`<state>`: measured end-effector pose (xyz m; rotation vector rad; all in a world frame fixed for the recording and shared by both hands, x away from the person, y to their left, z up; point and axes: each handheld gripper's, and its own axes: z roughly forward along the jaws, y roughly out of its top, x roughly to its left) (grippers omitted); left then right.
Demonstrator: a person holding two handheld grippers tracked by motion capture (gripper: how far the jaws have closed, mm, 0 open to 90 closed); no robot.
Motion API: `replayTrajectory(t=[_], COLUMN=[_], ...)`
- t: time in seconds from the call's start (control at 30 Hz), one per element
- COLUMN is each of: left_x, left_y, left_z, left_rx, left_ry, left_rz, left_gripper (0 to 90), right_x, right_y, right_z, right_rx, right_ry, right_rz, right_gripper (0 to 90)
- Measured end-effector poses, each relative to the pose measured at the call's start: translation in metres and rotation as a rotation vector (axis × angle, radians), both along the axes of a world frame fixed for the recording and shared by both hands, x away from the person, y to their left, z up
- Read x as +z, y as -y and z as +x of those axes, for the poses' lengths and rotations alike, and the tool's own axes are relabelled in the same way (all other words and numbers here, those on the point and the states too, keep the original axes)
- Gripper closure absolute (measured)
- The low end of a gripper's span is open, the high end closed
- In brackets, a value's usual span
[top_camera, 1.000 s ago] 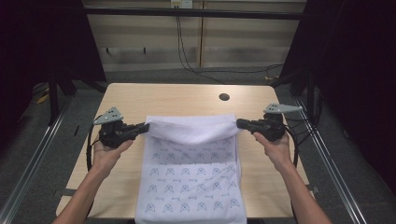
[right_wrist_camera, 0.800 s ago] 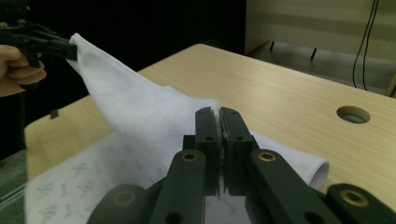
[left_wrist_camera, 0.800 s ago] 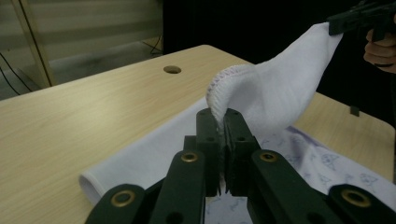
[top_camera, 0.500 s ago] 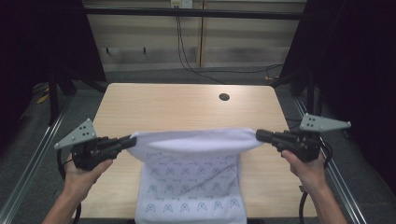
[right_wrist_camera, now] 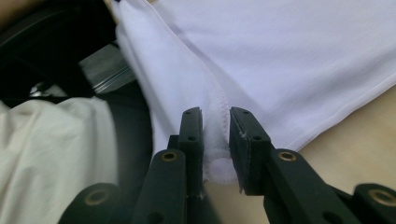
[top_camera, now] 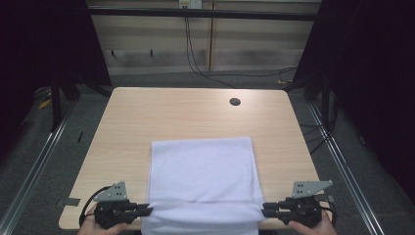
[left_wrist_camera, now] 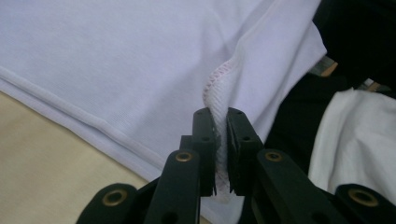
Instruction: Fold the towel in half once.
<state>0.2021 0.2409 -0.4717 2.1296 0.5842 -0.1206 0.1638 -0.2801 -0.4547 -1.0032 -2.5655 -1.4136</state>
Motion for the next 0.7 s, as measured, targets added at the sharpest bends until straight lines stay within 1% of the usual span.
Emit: replayTrajectory(t=[0.03,0.07,0.1,0.13,0.17,0.2,0.23,0.27,0.3,0.33,0.37,0.4,0.43,0.5,0.53,0.57,0.6,0.63,0.67,0.7], left_x=[0.003,0.008,0.012,0.015,0.017,0.018,0.018,0.018,0.018,0.018,0.016,0.014,0.013,0.007,0.004,0.004,0.001,-0.005,-0.009,-0.014], left_y=[0.001,0.0,-0.001,-0.002,-0.004,-0.006,-0.007,-0.009,-0.01,-0.009,-0.008,-0.005,-0.002,0.007,0.011,0.011,0.015,0.023,0.026,0.03], left_z=[-0.005,-0.006,-0.009,-0.01,-0.009,-0.006,-0.001,0.005,0.013,0.023,0.034,0.05,0.058,0.082,0.092,0.092,0.103,0.123,0.133,0.143], left_rx=[-0.02,-0.038,-0.055,-0.061,-0.062,-0.058,-0.037,-0.024,0.0,0.043,0.076,0.119,0.145,0.174,0.198,0.198,0.221,0.255,0.271,0.292], left_ry=[0.038,0.016,0.015,0.027,0.02,0.015,0.025,0.019,0.03,0.043,0.038,0.037,0.034,0.032,0.037,0.037,0.031,0.047,0.046,0.039], left_rz=[0.018,0.021,-0.004,-0.031,-0.06,-0.091,-0.115,-0.142,-0.145,-0.13,-0.125,-0.113,-0.092,-0.044,-0.031,-0.031,-0.027,0.015,0.036,0.051], left_gripper=[81.2,79.1,77.1,75.3,72.1,70.4,69.5,68.6,68.1,67.6,67.9,68.1,67.7,67.7,67.6,67.1,67.1,65.7,65.0,65.1], right_x=[-0.002,-0.004,-0.005,-0.005,-0.004,-0.003,-0.002,-0.001,0.0,0.001,0.001,0.0,-0.002,-0.005,-0.006,-0.008,-0.008,-0.013,-0.016,-0.02], right_y=[0.0,-0.001,-0.001,0.0,0.001,0.003,0.005,0.006,0.007,0.007,0.006,0.005,0.003,-0.002,-0.006,-0.01,-0.01,-0.018,-0.022,-0.026], right_z=[-0.003,-0.007,-0.01,-0.012,-0.012,-0.009,-0.006,0.0,0.008,0.016,0.024,0.034,0.048,0.067,0.077,0.087,0.087,0.108,0.118,0.128], right_rx=[0.026,0.053,0.061,0.062,0.051,0.025,0.002,-0.03,-0.068,-0.089,-0.109,-0.137,-0.144,-0.156,-0.161,-0.157,-0.157,-0.162,-0.162,-0.16], right_ry=[-0.017,-0.027,-0.033,-0.034,-0.028,-0.016,-0.01,0.004,0.023,0.031,0.046,0.057,0.055,0.058,0.054,0.056,0.056,0.049,0.045,0.046], right_rz=[0.022,0.015,-0.004,0.006,0.023,0.036,0.06,0.068,0.064,0.06,0.049,0.036,0.021,0.007,-0.012,-0.037,-0.037,-0.075,-0.083,-0.102], right_gripper=[73.6,70.2,67.1,67.2,67.2,66.9,66.9,66.7,67.0,67.5,67.5,68.4,68.6,68.6,68.3,66.9,66.9,65.5,65.2,64.2])
